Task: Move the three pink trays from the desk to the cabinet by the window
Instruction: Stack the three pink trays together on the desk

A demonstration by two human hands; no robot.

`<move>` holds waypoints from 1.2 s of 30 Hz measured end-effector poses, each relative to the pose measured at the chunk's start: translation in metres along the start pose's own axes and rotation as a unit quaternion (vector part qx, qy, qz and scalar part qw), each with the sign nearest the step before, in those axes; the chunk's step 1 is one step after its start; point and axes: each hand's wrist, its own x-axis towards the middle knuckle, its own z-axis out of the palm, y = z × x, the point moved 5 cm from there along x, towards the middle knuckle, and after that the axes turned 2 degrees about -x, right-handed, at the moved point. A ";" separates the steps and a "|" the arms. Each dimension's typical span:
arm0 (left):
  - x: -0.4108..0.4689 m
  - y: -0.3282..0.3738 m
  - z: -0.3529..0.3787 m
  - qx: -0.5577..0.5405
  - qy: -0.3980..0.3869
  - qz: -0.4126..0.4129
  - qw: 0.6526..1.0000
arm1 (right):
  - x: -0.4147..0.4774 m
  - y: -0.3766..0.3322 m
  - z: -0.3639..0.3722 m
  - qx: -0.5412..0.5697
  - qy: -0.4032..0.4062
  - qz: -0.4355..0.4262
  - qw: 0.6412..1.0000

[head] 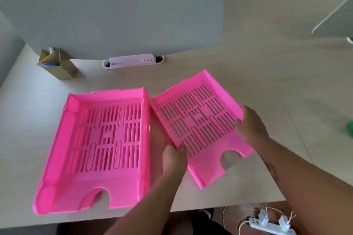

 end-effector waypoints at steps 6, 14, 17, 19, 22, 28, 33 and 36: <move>0.001 0.025 0.006 0.101 0.062 0.096 0.988 | 0.004 0.032 -0.007 0.015 0.016 0.042 0.999; 0.008 0.117 -0.031 0.188 0.026 0.273 0.943 | -0.017 0.013 -0.078 0.154 0.067 0.003 0.986; 0.009 0.150 -0.086 0.214 0.025 0.322 0.922 | -0.039 -0.029 -0.084 0.189 0.070 -0.025 0.979; 0.014 0.154 -0.133 0.241 0.036 0.332 0.911 | -0.058 -0.067 -0.076 0.219 0.067 -0.037 0.973; 0.026 0.134 -0.212 0.277 0.078 0.323 0.902 | -0.091 -0.134 -0.051 0.252 0.053 -0.057 0.965; 0.036 0.072 -0.339 0.265 0.110 0.258 0.923 | -0.148 -0.244 0.007 0.290 0.005 -0.082 0.953; 0.047 0.024 -0.364 0.257 0.120 0.224 0.932 | -0.181 -0.260 0.047 0.294 -0.001 -0.077 0.953; 0.049 0.005 -0.358 0.256 0.106 0.218 0.936 | -0.188 -0.252 0.066 0.269 -0.008 -0.057 0.961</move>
